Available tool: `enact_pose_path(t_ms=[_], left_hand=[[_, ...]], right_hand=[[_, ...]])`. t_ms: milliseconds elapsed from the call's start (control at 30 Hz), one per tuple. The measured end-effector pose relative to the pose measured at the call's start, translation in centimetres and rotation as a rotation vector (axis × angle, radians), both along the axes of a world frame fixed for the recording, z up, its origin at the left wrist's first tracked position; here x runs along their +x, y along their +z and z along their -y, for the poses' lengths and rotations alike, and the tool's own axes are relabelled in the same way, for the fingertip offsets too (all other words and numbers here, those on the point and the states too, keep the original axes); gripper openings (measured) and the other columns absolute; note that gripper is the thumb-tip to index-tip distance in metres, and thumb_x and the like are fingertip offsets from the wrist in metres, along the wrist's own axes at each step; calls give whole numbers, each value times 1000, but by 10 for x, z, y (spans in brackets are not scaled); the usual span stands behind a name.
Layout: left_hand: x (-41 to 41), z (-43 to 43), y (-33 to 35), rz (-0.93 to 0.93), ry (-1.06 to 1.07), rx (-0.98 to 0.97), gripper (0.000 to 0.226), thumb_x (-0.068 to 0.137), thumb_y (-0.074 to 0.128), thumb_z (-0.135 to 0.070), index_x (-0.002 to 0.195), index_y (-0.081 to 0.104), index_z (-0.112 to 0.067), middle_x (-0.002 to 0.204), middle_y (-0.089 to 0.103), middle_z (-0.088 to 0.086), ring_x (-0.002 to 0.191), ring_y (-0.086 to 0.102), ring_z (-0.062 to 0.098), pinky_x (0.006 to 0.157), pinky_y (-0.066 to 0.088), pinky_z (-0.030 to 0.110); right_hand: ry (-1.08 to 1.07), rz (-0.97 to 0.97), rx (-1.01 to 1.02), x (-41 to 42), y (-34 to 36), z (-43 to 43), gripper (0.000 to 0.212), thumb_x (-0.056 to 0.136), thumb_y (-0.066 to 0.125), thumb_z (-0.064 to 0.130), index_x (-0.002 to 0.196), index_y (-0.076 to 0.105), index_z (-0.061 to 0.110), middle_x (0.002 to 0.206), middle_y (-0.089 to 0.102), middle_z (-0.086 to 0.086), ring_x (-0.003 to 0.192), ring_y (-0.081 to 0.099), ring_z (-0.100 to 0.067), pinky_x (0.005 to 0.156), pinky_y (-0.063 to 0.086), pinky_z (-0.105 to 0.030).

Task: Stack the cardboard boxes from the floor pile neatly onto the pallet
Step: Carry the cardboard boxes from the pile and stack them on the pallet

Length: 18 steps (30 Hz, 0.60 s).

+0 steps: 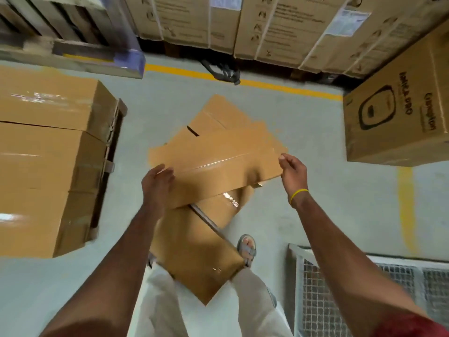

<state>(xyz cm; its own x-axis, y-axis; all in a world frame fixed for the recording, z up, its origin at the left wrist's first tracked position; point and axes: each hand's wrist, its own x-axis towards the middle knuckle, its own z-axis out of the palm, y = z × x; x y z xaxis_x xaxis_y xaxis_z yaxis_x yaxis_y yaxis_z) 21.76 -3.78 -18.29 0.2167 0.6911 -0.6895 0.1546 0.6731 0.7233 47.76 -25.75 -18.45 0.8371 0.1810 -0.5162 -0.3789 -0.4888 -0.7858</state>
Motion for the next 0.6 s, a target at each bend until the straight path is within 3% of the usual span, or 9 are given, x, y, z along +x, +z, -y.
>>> enact_pose_path(t_ms=[100,167,300,400,533,600], left_hand=[[11,-11,-44,-37,28,56,30,92,71,0,121,62,-6,94,69,4,83,67,19,79,57,29],[17,-21,-83,-47,96,67,28,84,71,-2,111,64,-4,88,64,3,86,62,23,84,54,33],[21,-30,-154,-321,218,211,42,91,74,-1,132,64,-5,115,66,4,106,65,16,85,55,17],[10,-34,-200,-486,229,297,59,87,83,-14,141,60,-13,134,62,2,127,57,13,109,45,24],[-13,-43,-244,-574,139,277,63,95,76,-30,150,52,-11,148,57,5,137,53,20,114,38,26],[-18,-46,-260,-567,30,234,51,103,62,-38,144,58,-8,140,63,7,131,57,23,110,42,30]], right_hand=[[7,77,-39,25,-42,-4,26,93,58,31,109,72,16,101,69,8,99,61,-12,102,48,-43],[13,105,-61,36,-76,-9,33,88,50,34,106,72,19,104,69,6,103,61,-13,101,47,-36],[26,133,-90,58,-144,-17,38,96,43,29,117,70,12,112,66,2,107,58,-12,96,42,-21],[34,174,-156,84,-199,-16,40,100,44,38,123,67,15,120,66,-1,112,58,-15,102,44,-25],[52,189,-263,113,-250,-13,43,83,41,60,99,61,25,100,58,4,96,52,-14,101,45,-33],[118,135,-301,119,-262,-14,43,85,41,63,90,61,26,94,58,3,94,50,-17,92,43,-31]])
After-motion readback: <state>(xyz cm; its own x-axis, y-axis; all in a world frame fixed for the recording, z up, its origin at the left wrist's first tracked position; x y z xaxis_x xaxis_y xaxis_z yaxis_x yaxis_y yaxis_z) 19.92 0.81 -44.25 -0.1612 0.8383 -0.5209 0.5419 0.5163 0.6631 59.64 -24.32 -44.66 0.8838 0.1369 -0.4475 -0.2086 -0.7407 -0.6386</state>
